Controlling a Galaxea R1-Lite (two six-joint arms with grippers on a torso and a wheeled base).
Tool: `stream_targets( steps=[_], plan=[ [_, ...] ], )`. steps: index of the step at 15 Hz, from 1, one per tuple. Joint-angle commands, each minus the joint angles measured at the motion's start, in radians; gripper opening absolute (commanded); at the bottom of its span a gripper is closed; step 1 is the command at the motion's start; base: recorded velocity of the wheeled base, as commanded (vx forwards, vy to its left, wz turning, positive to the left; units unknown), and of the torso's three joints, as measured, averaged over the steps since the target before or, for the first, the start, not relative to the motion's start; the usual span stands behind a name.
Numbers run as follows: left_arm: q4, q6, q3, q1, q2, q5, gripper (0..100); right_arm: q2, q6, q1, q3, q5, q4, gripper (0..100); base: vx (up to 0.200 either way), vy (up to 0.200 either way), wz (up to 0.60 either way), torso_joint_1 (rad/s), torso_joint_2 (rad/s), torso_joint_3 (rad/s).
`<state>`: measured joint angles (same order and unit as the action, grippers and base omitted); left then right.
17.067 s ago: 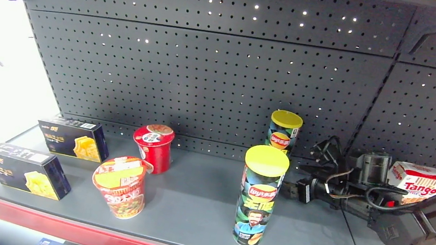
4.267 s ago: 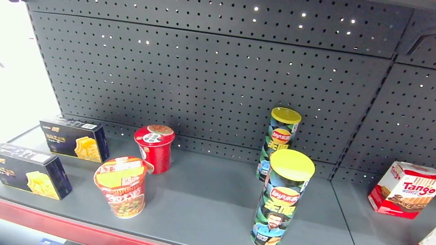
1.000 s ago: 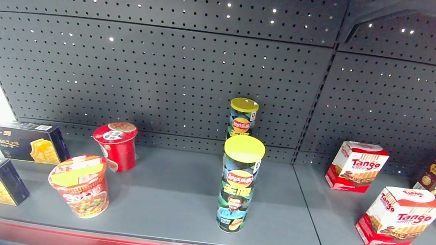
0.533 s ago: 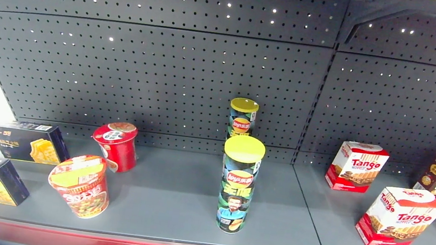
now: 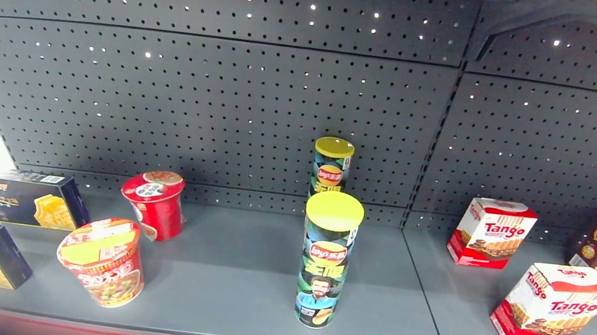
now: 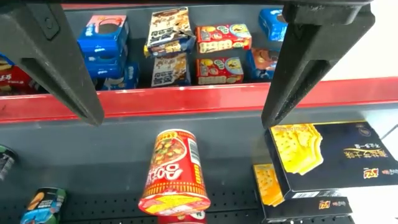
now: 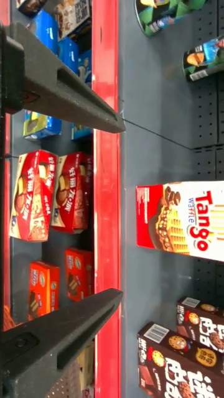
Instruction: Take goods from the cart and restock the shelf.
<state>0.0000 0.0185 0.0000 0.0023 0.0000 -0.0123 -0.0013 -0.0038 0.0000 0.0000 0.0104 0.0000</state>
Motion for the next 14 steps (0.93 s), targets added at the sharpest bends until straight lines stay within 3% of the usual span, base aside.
stream_targets(
  steps=[1, 3, 14],
  plan=[
    [0.0, 0.001, 0.0, 0.001, 0.0, -0.001, 100, 0.001, -0.001, 0.0, 0.0, 0.0, 0.0, 100, 0.0, 0.0, 0.0, 0.0, 0.0, 0.0],
    [0.0, 0.006, 0.0, 0.001, 0.0, -0.003, 100, 0.001, -0.001, 0.0, 0.0, 0.0, 0.0, 100, -0.2, 0.0, 0.0, -0.002, 0.0, 0.007],
    [0.0, -0.002, 0.0, 0.001, 0.0, 0.002, 100, 0.001, -0.001, 0.0, 0.0, 0.0, 0.0, 100, 0.0, 0.0, 0.0, 0.0, 0.0, 0.0]
  ],
)
